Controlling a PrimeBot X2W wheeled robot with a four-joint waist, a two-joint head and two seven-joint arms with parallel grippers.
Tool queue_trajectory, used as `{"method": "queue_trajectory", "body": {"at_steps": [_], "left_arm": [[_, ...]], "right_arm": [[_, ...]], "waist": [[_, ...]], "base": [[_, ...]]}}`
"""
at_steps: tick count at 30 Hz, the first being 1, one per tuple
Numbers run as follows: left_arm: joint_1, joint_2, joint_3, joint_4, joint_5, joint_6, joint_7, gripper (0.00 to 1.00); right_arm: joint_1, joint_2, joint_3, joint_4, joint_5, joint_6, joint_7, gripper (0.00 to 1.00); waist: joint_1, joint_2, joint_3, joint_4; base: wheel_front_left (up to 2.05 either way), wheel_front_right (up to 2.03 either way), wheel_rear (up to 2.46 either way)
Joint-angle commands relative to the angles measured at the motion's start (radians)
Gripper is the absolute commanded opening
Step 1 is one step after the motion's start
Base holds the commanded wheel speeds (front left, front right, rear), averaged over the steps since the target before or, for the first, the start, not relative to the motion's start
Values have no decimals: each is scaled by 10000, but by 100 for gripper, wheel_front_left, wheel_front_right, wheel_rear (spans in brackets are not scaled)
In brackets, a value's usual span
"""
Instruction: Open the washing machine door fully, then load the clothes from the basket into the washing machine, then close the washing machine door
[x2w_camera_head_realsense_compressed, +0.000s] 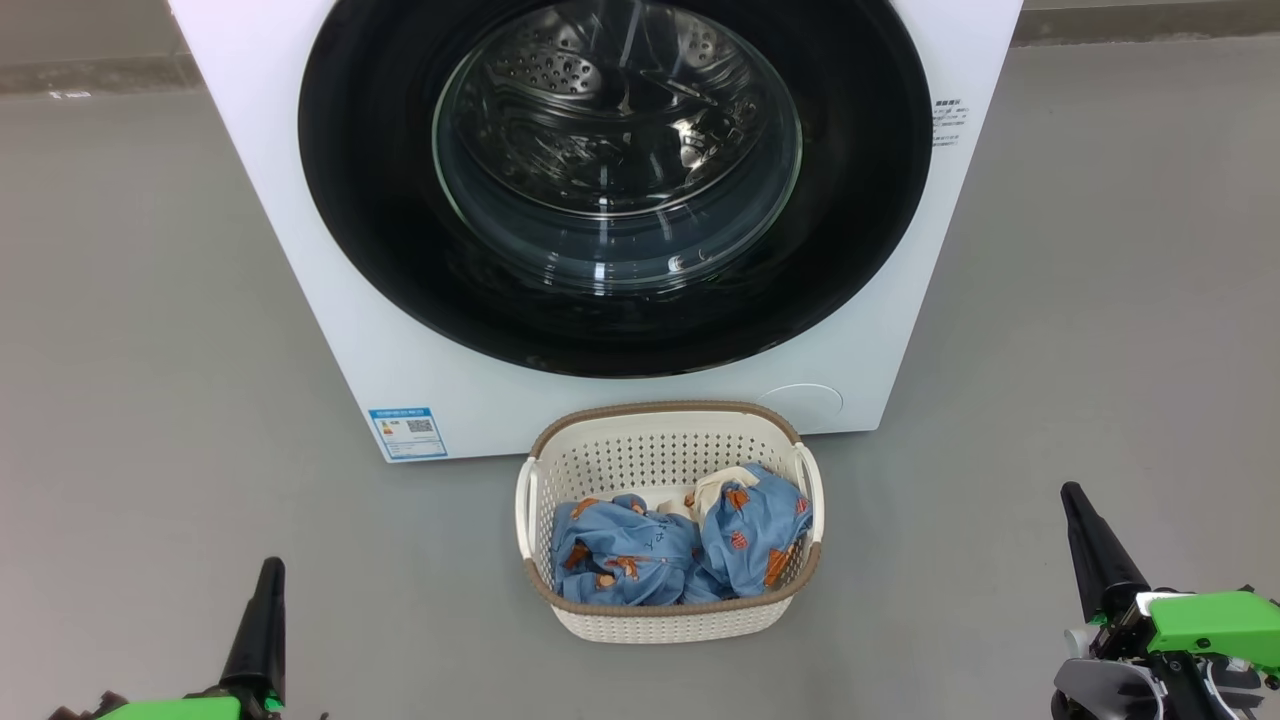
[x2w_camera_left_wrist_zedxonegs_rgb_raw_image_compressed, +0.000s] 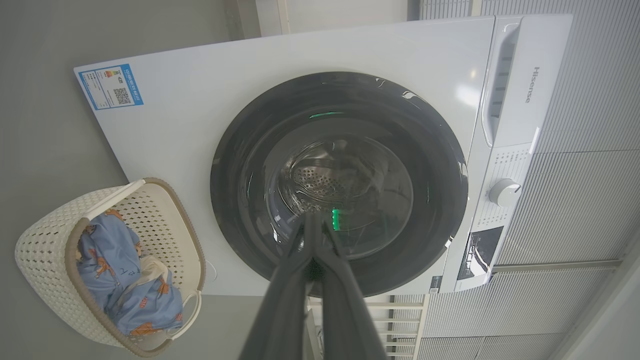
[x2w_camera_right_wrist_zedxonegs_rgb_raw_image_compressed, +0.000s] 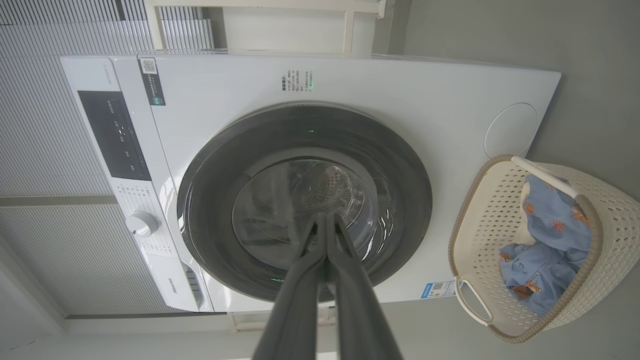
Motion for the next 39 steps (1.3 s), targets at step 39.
{"method": "queue_trajectory", "body": {"at_steps": [39], "left_arm": [[-418, 87, 326, -178, -72, -67, -4, 0]], "right_arm": [[-435, -77, 146, -246, -68, 60, 123, 0]], "waist": [[0, 0, 0, 0]], "base": [[0, 0, 0]]}}
